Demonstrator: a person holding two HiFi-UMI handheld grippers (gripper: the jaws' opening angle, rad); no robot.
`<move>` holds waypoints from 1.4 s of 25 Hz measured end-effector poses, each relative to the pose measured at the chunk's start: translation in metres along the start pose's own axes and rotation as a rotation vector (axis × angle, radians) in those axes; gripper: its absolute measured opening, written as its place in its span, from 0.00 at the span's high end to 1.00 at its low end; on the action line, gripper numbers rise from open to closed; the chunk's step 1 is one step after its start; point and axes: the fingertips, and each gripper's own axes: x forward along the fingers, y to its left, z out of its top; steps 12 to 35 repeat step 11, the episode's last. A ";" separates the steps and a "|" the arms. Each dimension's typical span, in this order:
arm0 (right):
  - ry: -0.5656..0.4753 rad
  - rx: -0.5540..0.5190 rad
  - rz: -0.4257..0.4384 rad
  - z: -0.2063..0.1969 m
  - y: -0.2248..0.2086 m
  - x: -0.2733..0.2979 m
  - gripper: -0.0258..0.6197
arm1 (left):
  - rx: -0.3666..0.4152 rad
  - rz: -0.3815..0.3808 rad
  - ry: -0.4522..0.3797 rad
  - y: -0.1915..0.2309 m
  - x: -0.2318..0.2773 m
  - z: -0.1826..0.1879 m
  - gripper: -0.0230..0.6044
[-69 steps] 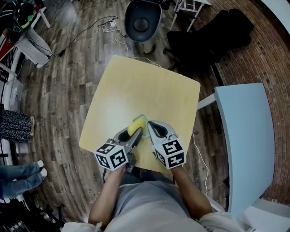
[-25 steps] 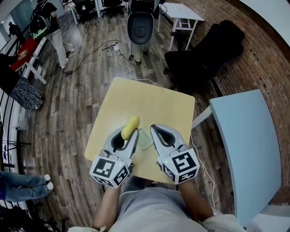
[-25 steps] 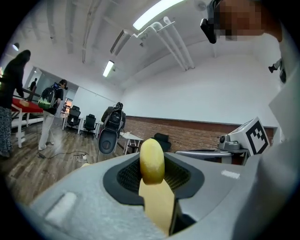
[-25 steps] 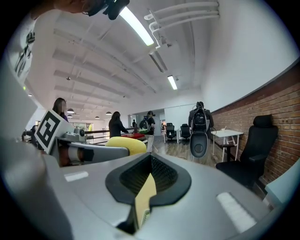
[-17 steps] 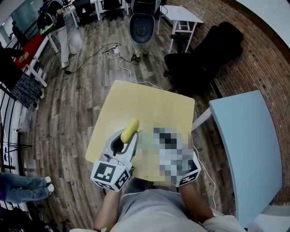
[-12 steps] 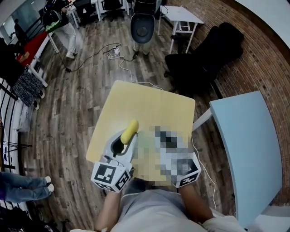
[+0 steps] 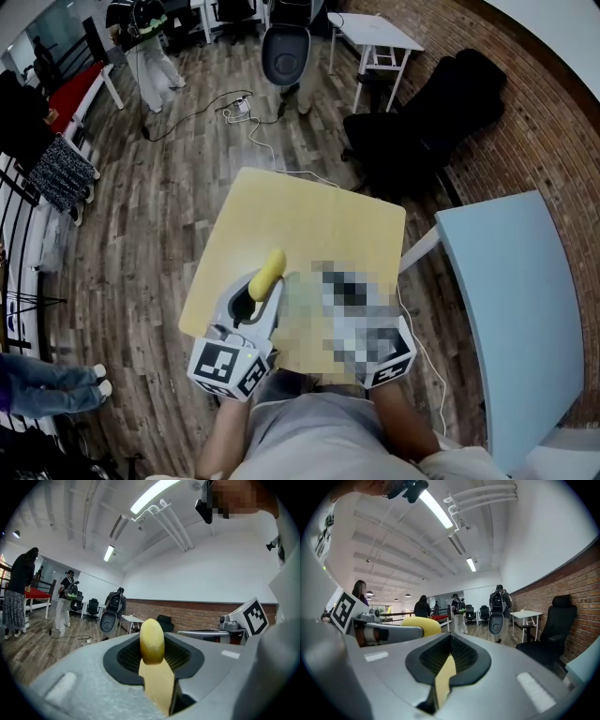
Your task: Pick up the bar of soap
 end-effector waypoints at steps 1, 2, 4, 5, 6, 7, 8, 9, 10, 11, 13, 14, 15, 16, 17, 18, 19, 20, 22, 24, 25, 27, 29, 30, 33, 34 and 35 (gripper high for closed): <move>0.000 0.002 0.000 0.000 -0.001 0.000 0.96 | -0.006 0.000 0.002 0.000 0.000 0.000 0.78; -0.001 0.003 -0.001 0.000 -0.001 0.001 0.96 | -0.015 -0.002 0.002 0.001 0.000 0.001 0.78; -0.001 0.004 -0.003 0.000 0.000 0.001 0.96 | -0.034 -0.005 0.000 0.003 -0.002 0.000 0.78; -0.001 0.004 -0.003 0.000 0.000 0.002 0.96 | -0.038 -0.003 0.000 0.004 -0.002 0.000 0.78; 0.000 0.004 -0.004 0.000 0.000 0.002 0.96 | -0.040 -0.002 0.001 0.004 -0.003 0.000 0.78; 0.001 0.004 -0.004 -0.001 0.000 0.002 0.96 | -0.042 -0.001 0.002 0.004 -0.003 0.001 0.78; 0.001 0.004 -0.005 -0.001 -0.001 0.002 0.96 | -0.043 -0.001 0.001 0.004 -0.003 0.001 0.78; 0.002 0.005 -0.006 -0.001 -0.001 0.002 0.96 | -0.043 0.000 0.001 0.005 -0.003 0.002 0.78; 0.003 0.006 -0.007 -0.001 -0.002 0.003 0.96 | -0.043 0.001 0.000 0.005 -0.002 0.002 0.78; 0.004 0.007 -0.008 -0.001 -0.002 0.003 0.96 | -0.043 0.002 0.000 0.005 -0.002 0.002 0.78; 0.004 0.007 -0.008 -0.001 -0.002 0.003 0.96 | -0.043 0.002 0.000 0.005 -0.002 0.002 0.78; 0.004 0.007 -0.008 -0.001 -0.002 0.003 0.96 | -0.043 0.002 0.000 0.005 -0.002 0.002 0.78; 0.004 0.007 -0.008 -0.001 -0.002 0.003 0.96 | -0.043 0.002 0.000 0.005 -0.002 0.002 0.78; 0.004 0.007 -0.008 -0.001 -0.002 0.003 0.96 | -0.043 0.002 0.000 0.005 -0.002 0.002 0.78; 0.004 0.007 -0.008 -0.001 -0.002 0.003 0.96 | -0.043 0.002 0.000 0.005 -0.002 0.002 0.78; 0.004 0.007 -0.008 -0.001 -0.002 0.003 0.96 | -0.043 0.002 0.000 0.005 -0.002 0.002 0.78; 0.004 0.007 -0.008 -0.001 -0.002 0.003 0.96 | -0.043 0.002 0.000 0.005 -0.002 0.002 0.78; 0.004 0.007 -0.008 -0.001 -0.002 0.003 0.96 | -0.043 0.002 0.000 0.005 -0.002 0.002 0.78; 0.004 0.007 -0.008 -0.001 -0.002 0.003 0.96 | -0.043 0.002 0.000 0.005 -0.002 0.002 0.78; 0.004 0.007 -0.008 -0.001 -0.002 0.003 0.96 | -0.043 0.002 0.000 0.005 -0.002 0.002 0.78; 0.004 0.007 -0.008 -0.001 -0.002 0.003 0.96 | -0.043 0.002 0.000 0.005 -0.002 0.002 0.78; 0.004 0.007 -0.008 -0.001 -0.002 0.003 0.96 | -0.043 0.002 0.000 0.005 -0.002 0.002 0.78; 0.004 0.007 -0.008 -0.001 -0.002 0.003 0.96 | -0.043 0.002 0.000 0.005 -0.002 0.002 0.78; 0.004 0.007 -0.008 -0.001 -0.002 0.003 0.96 | -0.043 0.002 0.000 0.005 -0.002 0.002 0.78; 0.004 0.007 -0.008 -0.001 -0.002 0.003 0.96 | -0.043 0.002 0.000 0.005 -0.002 0.002 0.78; 0.004 0.007 -0.008 -0.001 -0.002 0.003 0.96 | -0.043 0.002 0.000 0.005 -0.002 0.002 0.78; 0.004 0.007 -0.008 -0.001 -0.002 0.003 0.96 | -0.043 0.002 0.000 0.005 -0.002 0.002 0.78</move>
